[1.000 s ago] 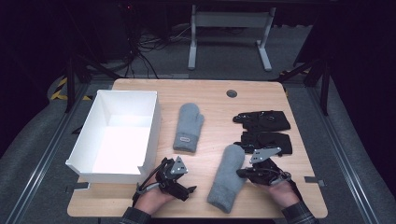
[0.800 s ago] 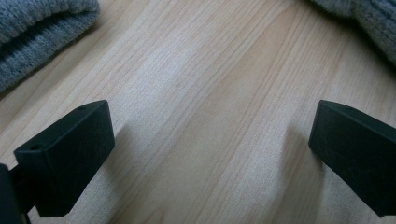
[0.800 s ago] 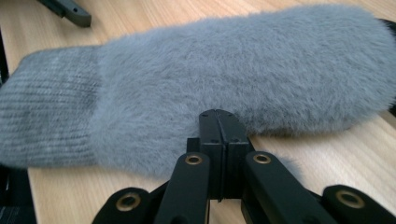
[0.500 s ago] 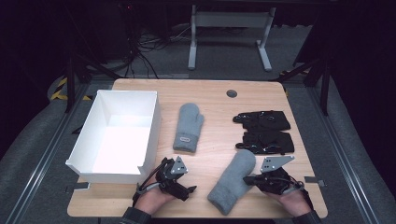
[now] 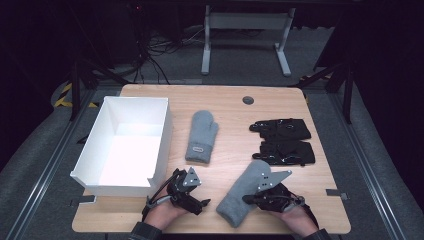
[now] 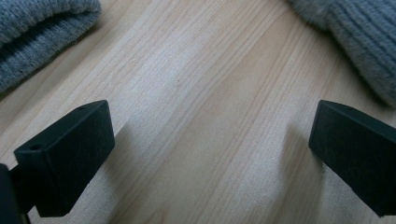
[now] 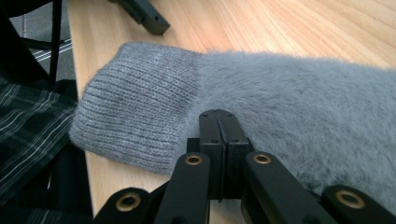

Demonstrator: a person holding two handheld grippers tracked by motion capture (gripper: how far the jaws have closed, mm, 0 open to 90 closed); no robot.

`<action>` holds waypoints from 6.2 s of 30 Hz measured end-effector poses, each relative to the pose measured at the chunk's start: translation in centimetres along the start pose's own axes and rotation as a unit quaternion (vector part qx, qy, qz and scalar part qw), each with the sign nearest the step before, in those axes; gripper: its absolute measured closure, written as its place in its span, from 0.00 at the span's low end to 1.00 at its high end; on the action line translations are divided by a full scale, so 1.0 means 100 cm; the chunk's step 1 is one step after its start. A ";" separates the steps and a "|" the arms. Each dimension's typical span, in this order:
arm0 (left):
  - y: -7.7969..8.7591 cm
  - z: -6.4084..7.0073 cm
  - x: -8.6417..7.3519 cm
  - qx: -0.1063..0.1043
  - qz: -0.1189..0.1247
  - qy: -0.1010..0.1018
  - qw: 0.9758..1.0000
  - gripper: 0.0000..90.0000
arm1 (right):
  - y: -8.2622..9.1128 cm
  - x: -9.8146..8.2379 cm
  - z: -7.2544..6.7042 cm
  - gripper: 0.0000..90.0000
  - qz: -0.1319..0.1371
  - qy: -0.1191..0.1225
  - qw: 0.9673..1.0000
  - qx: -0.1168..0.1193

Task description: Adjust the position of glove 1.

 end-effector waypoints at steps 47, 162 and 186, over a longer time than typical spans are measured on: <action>-0.002 -0.027 0.059 0.052 -0.015 0.086 0.995 0.17 | 0.049 -0.077 0.105 0.18 0.020 -0.134 0.970 -0.200; 0.042 0.049 0.123 -0.094 0.034 -0.026 0.995 0.96 | 0.046 -0.079 0.107 0.14 0.036 -0.143 0.970 -0.193; 0.001 0.061 0.098 -0.086 -0.046 -0.074 0.992 0.96 | 0.046 -0.079 0.107 0.14 0.036 -0.143 0.970 -0.193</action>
Point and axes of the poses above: each handheld gripper's, and its own axes: y roughly backward along the jaws, x roughly out of its top, z roughly to its right, the point moved 9 cm from there along -y, roughly forward along the jaws, and after that the axes turned 9 degrees about -z, right-handed, at the moved point
